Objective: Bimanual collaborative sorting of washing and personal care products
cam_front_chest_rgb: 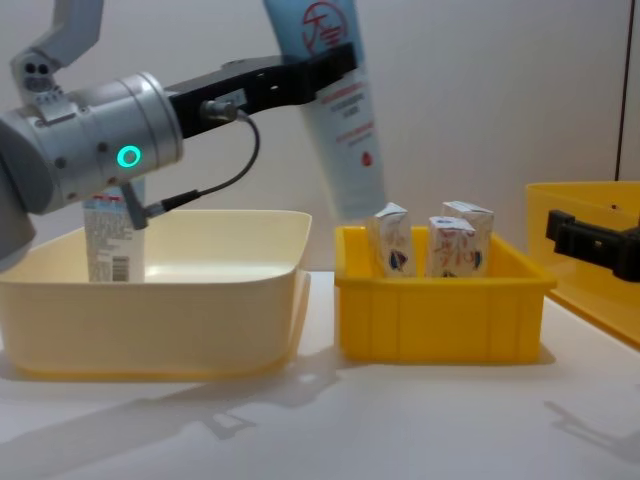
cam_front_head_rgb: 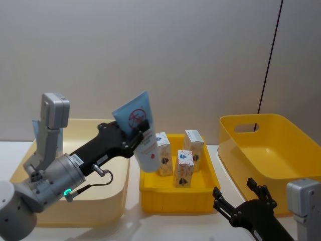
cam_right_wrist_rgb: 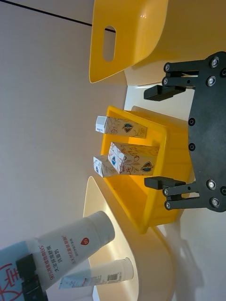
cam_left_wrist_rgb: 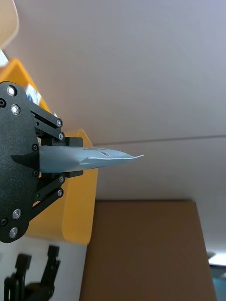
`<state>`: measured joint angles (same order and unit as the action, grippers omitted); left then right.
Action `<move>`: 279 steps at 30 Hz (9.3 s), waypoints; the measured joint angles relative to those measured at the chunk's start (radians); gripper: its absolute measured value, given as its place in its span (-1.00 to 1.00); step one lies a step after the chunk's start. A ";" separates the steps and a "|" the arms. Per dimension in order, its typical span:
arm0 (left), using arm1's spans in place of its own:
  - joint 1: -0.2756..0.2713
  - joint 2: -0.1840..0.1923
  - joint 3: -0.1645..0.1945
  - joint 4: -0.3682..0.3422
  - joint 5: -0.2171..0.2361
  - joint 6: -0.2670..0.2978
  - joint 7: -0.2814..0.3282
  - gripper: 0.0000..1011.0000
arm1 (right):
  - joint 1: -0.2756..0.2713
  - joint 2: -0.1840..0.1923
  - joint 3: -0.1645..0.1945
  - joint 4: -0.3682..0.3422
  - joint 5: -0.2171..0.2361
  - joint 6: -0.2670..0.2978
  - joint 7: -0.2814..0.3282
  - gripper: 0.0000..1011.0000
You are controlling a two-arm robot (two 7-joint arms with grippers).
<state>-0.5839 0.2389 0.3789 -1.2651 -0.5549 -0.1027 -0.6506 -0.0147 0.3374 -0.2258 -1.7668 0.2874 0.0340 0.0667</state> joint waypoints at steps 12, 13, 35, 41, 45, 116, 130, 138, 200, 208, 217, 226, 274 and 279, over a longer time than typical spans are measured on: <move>-0.039 -0.042 0.043 0.044 -0.081 0.016 -0.134 -0.53 | 0.000 0.000 0.000 0.000 0.000 0.000 0.000 0.98; -0.041 -0.045 0.045 0.047 -0.085 0.017 -0.140 -0.53 | 0.000 0.000 0.000 0.000 0.000 0.000 0.000 0.98; -0.063 -0.077 0.077 0.075 -0.133 0.032 -0.215 -0.53 | -0.004 0.043 0.037 -0.108 0.125 0.114 0.119 0.98; -0.065 -0.079 0.079 0.077 -0.137 0.033 -0.221 -0.53 | 0.004 0.059 0.053 -0.151 0.171 0.161 0.147 0.98; -0.065 -0.080 0.080 0.078 -0.139 0.034 -0.224 -0.53 | 0.014 0.062 0.055 -0.168 0.184 0.187 0.148 0.98; -0.067 -0.083 0.083 0.080 -0.143 0.035 -0.230 0.20 | 0.250 0.039 -0.158 -0.054 -0.098 0.266 0.090 0.22; -0.067 -0.083 0.083 0.080 -0.143 0.035 -0.230 0.98 | 0.246 0.025 -0.109 -0.031 -0.106 0.267 0.050 0.08; -0.067 -0.083 0.083 0.080 -0.143 0.035 -0.230 0.98 | 0.255 0.013 -0.056 0.008 -0.123 0.239 -0.002 0.02; -0.067 -0.083 0.083 0.080 -0.143 0.035 -0.230 0.98 | 0.443 -0.073 0.141 0.380 -0.224 0.268 -0.208 0.36; -0.067 -0.083 0.083 0.080 -0.143 0.035 -0.230 0.98 | 0.446 -0.078 0.143 0.381 -0.220 0.275 -0.205 0.82; -0.067 -0.083 0.083 0.080 -0.143 0.035 -0.230 0.98 | 0.446 -0.080 0.145 0.382 -0.219 0.281 -0.203 0.98; -0.067 -0.083 0.083 0.080 -0.143 0.035 -0.230 0.98 | 0.447 -0.081 0.146 0.382 -0.218 0.283 -0.202 0.98; 0.048 -0.021 0.081 -0.043 -0.005 0.057 0.010 0.98 | 0.280 -0.078 0.161 0.185 -0.079 0.039 -0.050 0.98; 0.081 -0.002 0.081 -0.078 0.035 0.064 0.081 0.98 | 0.228 -0.064 0.131 0.150 -0.065 0.032 -0.041 0.98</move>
<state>-0.5029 0.2371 0.4594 -1.3427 -0.5198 -0.0387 -0.5694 0.2132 0.2738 -0.0947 -1.6164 0.2226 0.0658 0.0260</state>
